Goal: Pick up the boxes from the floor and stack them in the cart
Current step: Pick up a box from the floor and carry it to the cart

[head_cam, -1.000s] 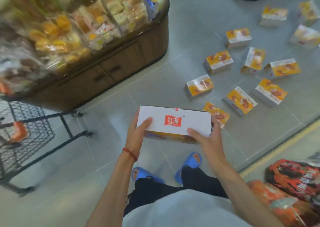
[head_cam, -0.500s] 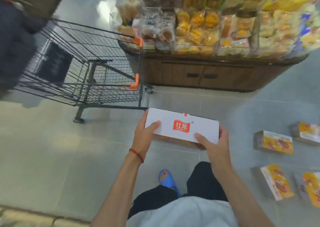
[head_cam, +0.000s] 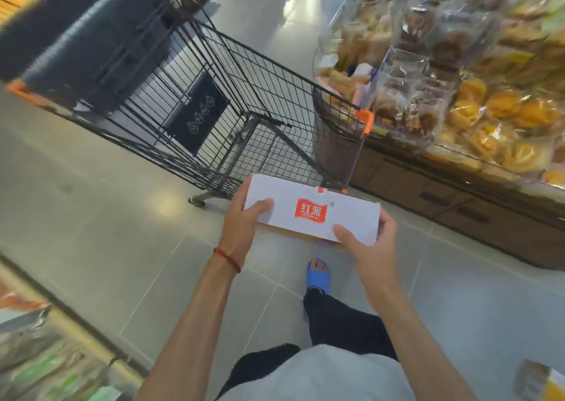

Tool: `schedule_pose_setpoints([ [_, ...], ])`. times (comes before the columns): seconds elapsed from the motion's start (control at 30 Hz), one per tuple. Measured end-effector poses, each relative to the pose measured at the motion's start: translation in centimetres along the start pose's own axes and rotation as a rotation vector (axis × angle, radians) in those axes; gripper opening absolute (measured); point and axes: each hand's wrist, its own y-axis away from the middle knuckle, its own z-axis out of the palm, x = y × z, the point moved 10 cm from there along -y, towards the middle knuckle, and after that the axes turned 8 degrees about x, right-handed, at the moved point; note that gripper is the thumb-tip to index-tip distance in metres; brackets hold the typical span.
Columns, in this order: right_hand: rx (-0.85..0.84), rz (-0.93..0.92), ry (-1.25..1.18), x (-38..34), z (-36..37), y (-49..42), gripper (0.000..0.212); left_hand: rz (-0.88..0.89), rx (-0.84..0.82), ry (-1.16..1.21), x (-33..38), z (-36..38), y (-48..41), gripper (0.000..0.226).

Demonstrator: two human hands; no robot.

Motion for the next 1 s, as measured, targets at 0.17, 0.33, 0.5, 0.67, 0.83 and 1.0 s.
schedule_pose_setpoints([
  [0.17,-0.07,0.01,0.066,-3.4,7.0,-6.6,0.073,-0.044,0.094,-0.005,2.3,-2.3,-8.3,0.045],
  [0.33,-0.119,0.059,0.157,-4.1,13.4,-11.9,0.079,-0.06,0.112,-0.027,3.3,-4.2,-15.7,0.05],
  [0.5,-0.079,0.144,0.191,-2.4,19.9,-14.8,0.078,-0.141,0.01,-0.061,2.7,-6.1,-24.5,0.051],
  [0.67,0.036,0.292,0.195,1.3,26.1,-15.8,0.097,-0.201,-0.152,-0.206,1.0,-7.4,-31.9,0.07],
  [0.83,0.081,0.418,0.172,5.7,30.8,-16.3,0.103,-0.283,-0.243,-0.375,-3.9,-8.9,-37.4,0.076],
  [1.0,0.059,0.499,0.223,11.6,33.3,-18.1,0.095,-0.383,-0.288,-0.516,-11.0,-10.1,-40.4,0.068],
])
